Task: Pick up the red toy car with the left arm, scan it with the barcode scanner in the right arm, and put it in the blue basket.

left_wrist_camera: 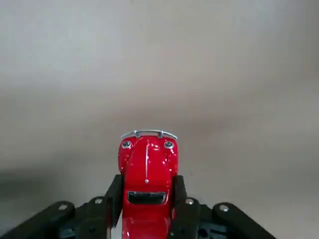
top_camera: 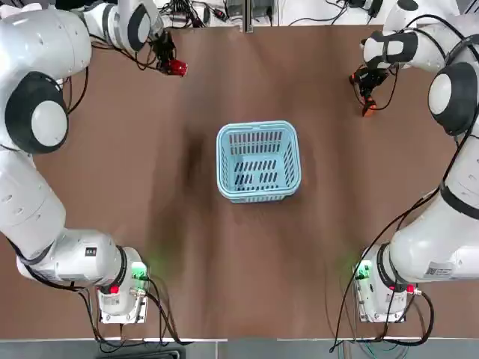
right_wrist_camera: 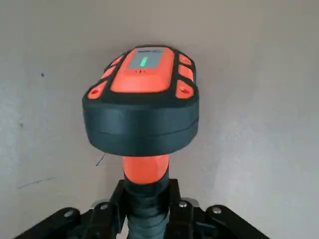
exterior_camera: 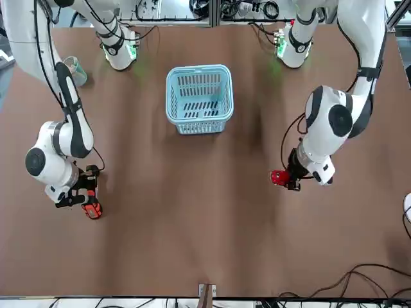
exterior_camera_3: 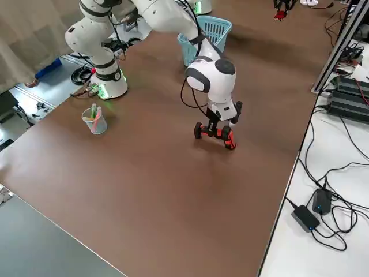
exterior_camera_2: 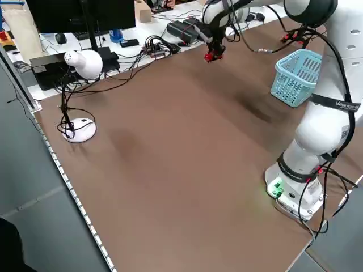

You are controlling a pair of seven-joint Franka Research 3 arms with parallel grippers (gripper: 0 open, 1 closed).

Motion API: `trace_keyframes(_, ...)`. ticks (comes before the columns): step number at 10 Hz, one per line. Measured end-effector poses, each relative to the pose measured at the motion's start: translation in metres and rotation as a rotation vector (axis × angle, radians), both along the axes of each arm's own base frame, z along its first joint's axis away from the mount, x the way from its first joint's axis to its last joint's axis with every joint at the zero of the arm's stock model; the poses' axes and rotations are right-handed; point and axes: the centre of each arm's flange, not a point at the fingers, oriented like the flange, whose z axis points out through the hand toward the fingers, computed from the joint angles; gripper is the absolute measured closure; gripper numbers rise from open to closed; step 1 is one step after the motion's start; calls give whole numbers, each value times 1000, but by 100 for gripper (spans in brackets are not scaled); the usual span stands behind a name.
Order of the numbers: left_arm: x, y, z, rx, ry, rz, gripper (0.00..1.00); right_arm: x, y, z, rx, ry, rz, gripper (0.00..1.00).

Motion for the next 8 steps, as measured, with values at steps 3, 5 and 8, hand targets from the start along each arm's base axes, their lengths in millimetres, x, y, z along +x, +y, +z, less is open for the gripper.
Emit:
trace_keyframes(3, 1, -61, 32, 5, -6, 55, 56, 0, 0, 1, 0, -1, 0, 63)
trace_keyframes(5, -8, -100, 58, -21, 15, 61, 56, 0, 0, 2, 0, -4, 0, 63)
trace_keyframes(8, -23, -143, 89, -42, 45, 102, 56, 2, 16, 17, 47, 6, -16, 63)
